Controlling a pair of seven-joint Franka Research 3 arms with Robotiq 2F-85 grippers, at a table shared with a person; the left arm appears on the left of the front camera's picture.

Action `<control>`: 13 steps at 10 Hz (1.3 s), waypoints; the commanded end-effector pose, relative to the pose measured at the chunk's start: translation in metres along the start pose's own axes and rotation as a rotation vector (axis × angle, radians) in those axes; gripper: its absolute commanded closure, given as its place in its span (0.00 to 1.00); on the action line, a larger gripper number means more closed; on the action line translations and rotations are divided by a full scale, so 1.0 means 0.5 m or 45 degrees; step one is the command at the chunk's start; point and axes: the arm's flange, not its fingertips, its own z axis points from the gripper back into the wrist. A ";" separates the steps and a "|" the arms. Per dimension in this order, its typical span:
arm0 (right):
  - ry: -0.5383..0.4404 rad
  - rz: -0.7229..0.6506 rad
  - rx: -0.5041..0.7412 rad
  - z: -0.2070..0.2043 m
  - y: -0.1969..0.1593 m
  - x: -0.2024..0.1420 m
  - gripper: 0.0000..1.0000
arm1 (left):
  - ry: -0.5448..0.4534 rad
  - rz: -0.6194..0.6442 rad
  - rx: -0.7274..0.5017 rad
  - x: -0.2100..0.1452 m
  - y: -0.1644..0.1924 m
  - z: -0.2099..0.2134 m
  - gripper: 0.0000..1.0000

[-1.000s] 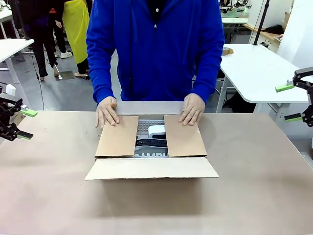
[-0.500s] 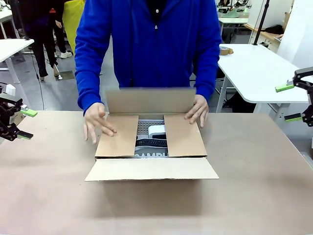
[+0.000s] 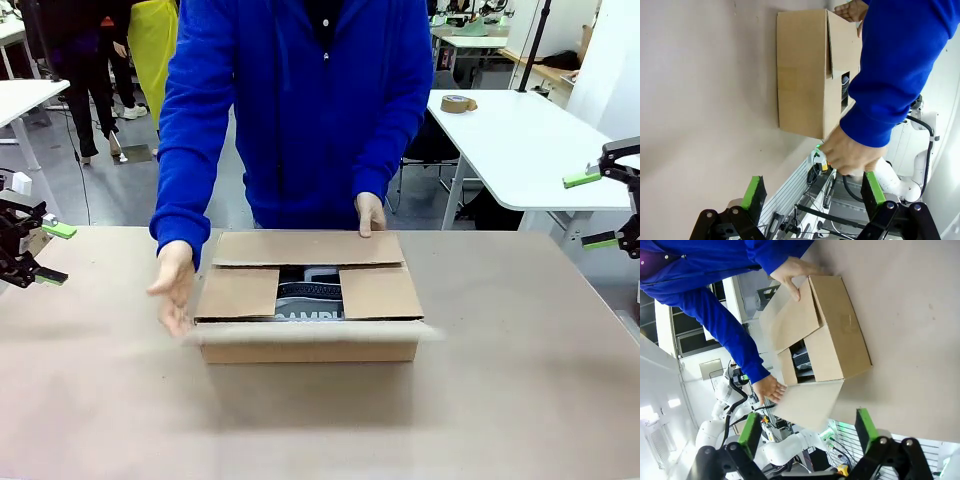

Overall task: Pack the gift set into the box.
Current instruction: Press and hold the closed box until the human finishes sealing it.

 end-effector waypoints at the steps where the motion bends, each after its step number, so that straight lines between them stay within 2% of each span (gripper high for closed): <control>1: 0.002 0.021 0.032 0.000 -0.002 0.001 0.00 | -0.005 -0.002 0.007 -0.008 -0.001 -0.003 0.00; 13: 0.002 0.021 0.032 0.000 -0.002 0.001 0.00 | -0.005 -0.002 0.007 -0.008 -0.001 -0.003 0.00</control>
